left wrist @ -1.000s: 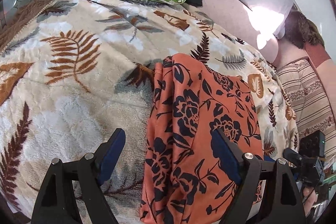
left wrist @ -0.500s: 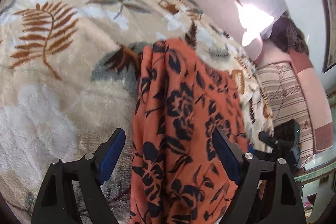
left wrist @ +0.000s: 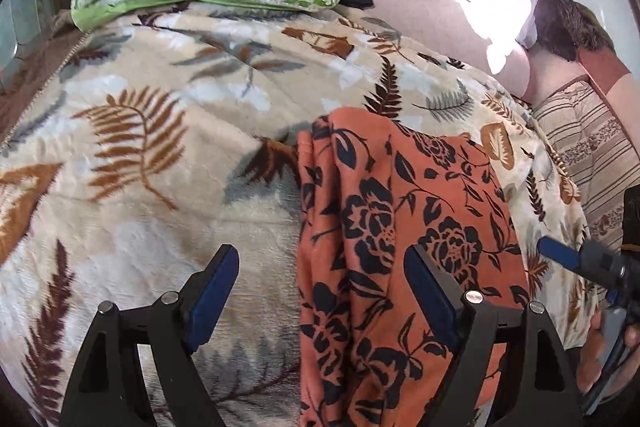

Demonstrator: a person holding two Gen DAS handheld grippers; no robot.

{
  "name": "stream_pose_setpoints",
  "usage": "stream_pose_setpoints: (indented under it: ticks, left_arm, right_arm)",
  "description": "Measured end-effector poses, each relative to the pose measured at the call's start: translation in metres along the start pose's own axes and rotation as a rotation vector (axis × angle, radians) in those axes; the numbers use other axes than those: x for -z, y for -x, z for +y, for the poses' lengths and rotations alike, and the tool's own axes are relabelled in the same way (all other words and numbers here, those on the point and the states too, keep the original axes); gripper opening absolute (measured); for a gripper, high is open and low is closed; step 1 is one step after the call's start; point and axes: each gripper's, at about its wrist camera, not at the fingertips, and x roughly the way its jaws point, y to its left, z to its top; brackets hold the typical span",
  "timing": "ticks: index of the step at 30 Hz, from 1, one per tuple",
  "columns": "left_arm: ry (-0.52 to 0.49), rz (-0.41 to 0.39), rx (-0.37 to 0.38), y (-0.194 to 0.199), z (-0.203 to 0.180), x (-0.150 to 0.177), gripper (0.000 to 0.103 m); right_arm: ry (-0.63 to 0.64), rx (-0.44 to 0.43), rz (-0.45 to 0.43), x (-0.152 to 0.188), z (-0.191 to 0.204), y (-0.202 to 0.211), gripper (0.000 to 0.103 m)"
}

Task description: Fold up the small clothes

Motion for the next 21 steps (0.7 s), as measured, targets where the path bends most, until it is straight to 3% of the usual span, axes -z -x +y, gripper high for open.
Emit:
stream_pose_setpoints:
  ticks: [5, 8, 10, 14, 16, 18, 20, 21]
  left_arm:
    - [0.104, -0.015, 0.051, 0.009, 0.024, -0.012, 0.085]
    - [0.163, 0.000, 0.109, 0.000, 0.027, -0.025, 0.085]
    - [0.139, 0.022, 0.123, -0.011, 0.019, -0.033, 0.085]
    - [-0.020, 0.063, 0.053, -0.032, -0.013, -0.044, 0.085]
    - [0.000, 0.073, 0.040, -0.041, -0.012, -0.049, 0.084]
    - [0.081, 0.098, 0.098, -0.051, 0.001, -0.054, 0.066]
    - [0.128, 0.158, 0.115, -0.066, 0.013, -0.052, 0.019]
    - [0.131, 0.171, 0.129, -0.071, 0.016, -0.047, 0.017]
  right_arm:
    - [0.029, 0.030, 0.174, 0.022, 0.002, -0.053, 0.092]
    - [0.043, 0.037, 0.147, 0.034, 0.000, -0.054, 0.092]
    - [0.027, 0.031, 0.151, 0.033, -0.002, -0.053, 0.092]
    - [0.016, 0.016, 0.168, 0.030, -0.005, -0.054, 0.092]
    - [0.017, 0.008, 0.166, 0.031, -0.005, -0.053, 0.092]
    - [0.020, 0.003, 0.164, 0.032, -0.005, -0.053, 0.092]
    - [0.015, -0.003, 0.161, 0.032, -0.006, -0.053, 0.092]
    - [0.010, -0.007, 0.160, 0.031, -0.006, -0.052, 0.092]
